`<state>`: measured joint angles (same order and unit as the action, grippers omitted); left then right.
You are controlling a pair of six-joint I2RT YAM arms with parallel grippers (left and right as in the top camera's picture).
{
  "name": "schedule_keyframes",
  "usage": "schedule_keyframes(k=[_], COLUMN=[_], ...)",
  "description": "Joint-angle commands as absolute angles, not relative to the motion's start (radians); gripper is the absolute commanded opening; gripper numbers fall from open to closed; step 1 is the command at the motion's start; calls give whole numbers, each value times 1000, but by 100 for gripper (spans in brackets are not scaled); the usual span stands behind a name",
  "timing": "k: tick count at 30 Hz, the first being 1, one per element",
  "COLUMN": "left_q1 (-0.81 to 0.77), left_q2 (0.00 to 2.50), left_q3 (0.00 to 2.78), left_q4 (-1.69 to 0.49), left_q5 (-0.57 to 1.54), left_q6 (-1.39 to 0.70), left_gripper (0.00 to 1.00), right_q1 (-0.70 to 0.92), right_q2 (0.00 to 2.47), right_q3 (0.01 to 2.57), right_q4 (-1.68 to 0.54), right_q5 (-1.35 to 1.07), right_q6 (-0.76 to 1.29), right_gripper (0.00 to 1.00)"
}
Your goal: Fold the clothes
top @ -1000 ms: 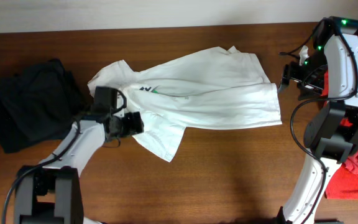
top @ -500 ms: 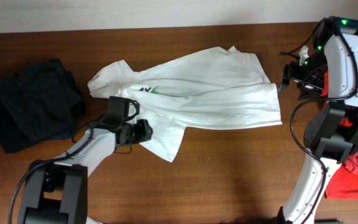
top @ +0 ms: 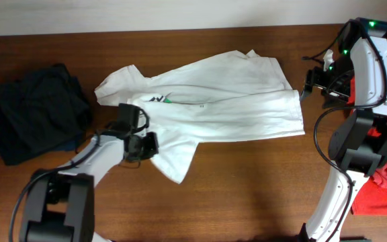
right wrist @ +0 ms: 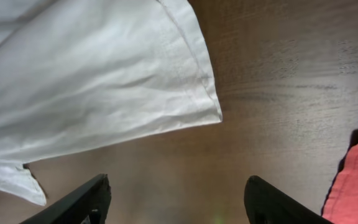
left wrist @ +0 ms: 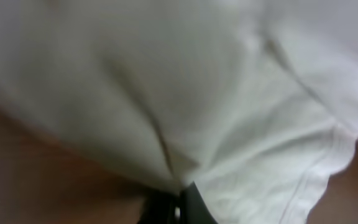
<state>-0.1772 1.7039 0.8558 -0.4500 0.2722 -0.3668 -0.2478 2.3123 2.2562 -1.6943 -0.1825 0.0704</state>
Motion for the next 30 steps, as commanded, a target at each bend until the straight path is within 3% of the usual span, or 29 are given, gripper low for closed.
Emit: schedule_keyframes(k=[1,7,15,24,30], left_q1=[-102,-56,-56,-56,-56], left_q2=[1578,1435,1421,1421,1421], left_q3=[924,937,934,934,934], left_q4=[-586,-748,-964,-970,-964], left_q5=[248,247,239,239,239], left_q6=[-356,-323,-274,-274,-274], left_gripper=[0,0,0,0,0], right_q1=[-247,-264,-282,-282,-282], right_q2=[2299,2299,2299,2299,2299], right_q3=[2177,1984,1856,1692,1615], right_q4=[-1699,-1674,-1622,-1473,-1336], right_q5=[-196,-197,-268,-323,-327], right_q6=[59,59,60,95,94], right_gripper=[74,74,71,65,48])
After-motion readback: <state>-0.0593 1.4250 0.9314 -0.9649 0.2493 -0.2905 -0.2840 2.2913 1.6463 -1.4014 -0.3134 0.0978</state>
